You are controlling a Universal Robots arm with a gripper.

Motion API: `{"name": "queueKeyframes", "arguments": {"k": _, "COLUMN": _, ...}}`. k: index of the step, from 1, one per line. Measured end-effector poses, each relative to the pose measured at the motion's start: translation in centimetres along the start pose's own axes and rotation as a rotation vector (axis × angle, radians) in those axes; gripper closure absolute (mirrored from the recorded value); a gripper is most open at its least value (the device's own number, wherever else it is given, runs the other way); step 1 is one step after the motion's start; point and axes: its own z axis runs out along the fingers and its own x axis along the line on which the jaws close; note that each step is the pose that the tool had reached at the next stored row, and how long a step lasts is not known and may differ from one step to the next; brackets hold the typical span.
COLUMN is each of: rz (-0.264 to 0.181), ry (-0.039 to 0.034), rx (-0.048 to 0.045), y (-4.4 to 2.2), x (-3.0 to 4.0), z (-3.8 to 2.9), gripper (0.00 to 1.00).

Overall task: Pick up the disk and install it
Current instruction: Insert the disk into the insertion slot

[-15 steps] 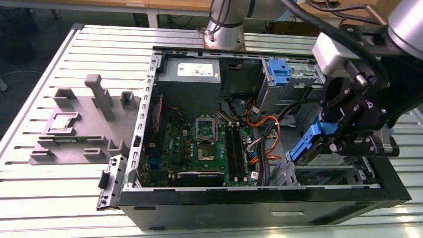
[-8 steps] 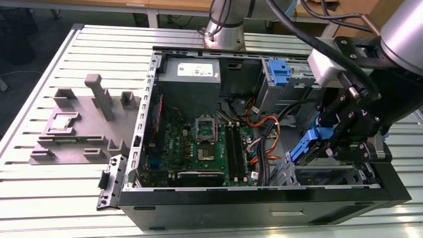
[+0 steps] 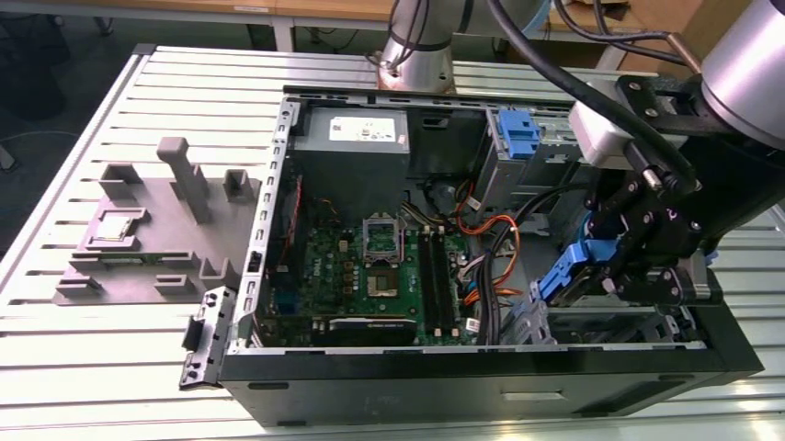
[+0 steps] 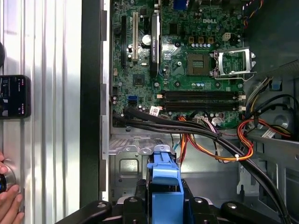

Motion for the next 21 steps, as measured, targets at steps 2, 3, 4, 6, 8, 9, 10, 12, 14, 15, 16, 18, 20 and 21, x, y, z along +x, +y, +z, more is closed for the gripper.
{"name": "queueKeyframes", "arguments": {"k": 2, "rz": 0.0, "ry": 0.0, "rx": 0.0, "y": 0.0, "x": 0.0, "z": 0.01, "gripper": 0.64}}
{"name": "queueKeyframes", "arguments": {"k": 3, "rz": 0.0, "ry": 0.0, "rx": 0.0, "y": 0.0, "x": 0.0, "z": 0.01, "gripper": 0.64}}
{"name": "queueKeyframes", "arguments": {"k": 4, "rz": 0.0, "ry": 0.0002, "rx": 0.0001, "y": 0.0, "x": 0.01, "z": 0.02, "gripper": 0.62}}
{"name": "queueKeyframes", "arguments": {"k": 6, "rz": 0.0, "ry": 0.0, "rx": 0.0, "y": 0.0, "x": 0.01, "z": 0.03, "gripper": 0.56}}
{"name": "queueKeyframes", "arguments": {"k": 8, "rz": 0.0, "ry": -0.0001, "rx": 0.0, "y": 0.0, "x": 0.0, "z": 0.04, "gripper": 0.56}}
{"name": "queueKeyframes", "arguments": {"k": 9, "rz": 0.0, "ry": -0.0001, "rx": 0.0, "y": 0.0, "x": 0.0, "z": 0.04, "gripper": 0.56}}
{"name": "queueKeyframes", "arguments": {"k": 10, "rz": 0.0, "ry": 0.0, "rx": 0.0, "y": 0.0, "x": 0.0, "z": 0.04, "gripper": 0.56}}
{"name": "queueKeyframes", "arguments": {"k": 12, "rz": 0.0, "ry": 0.0, "rx": 0.0, "y": 0.0, "x": 0.0, "z": 0.05, "gripper": 0.56}}
{"name": "queueKeyframes", "arguments": {"k": 14, "rz": 0.0, "ry": 0.0, "rx": 0.0, "y": 0.0, "x": 0.0, "z": 0.05, "gripper": 0.56}}
{"name": "queueKeyframes", "arguments": {"k": 15, "rz": 0.0, "ry": 0.0, "rx": 0.0, "y": 0.0, "x": 0.0, "z": 0.06, "gripper": 0.56}}
{"name": "queueKeyframes", "arguments": {"k": 16, "rz": 0.0, "ry": 0.0, "rx": 0.0, "y": 0.0, "x": 0.0, "z": 0.06, "gripper": 0.56}}
{"name": "queueKeyframes", "arguments": {"k": 18, "rz": 0.0, "ry": -0.0001, "rx": 0.0, "y": 0.0, "x": 0.0, "z": 0.07, "gripper": 0.56}}
{"name": "queueKeyframes", "arguments": {"k": 20, "rz": 0.0, "ry": -0.0002, "rx": 0.0, "y": 0.0, "x": 0.0, "z": 0.04, "gripper": 0.55}}
{"name": "queueKeyframes", "arguments": {"k": 21, "rz": 0.0, "ry": -0.0001, "rx": 0.0, "y": 0.0, "x": 0.0, "z": -0.01, "gripper": 0.55}}
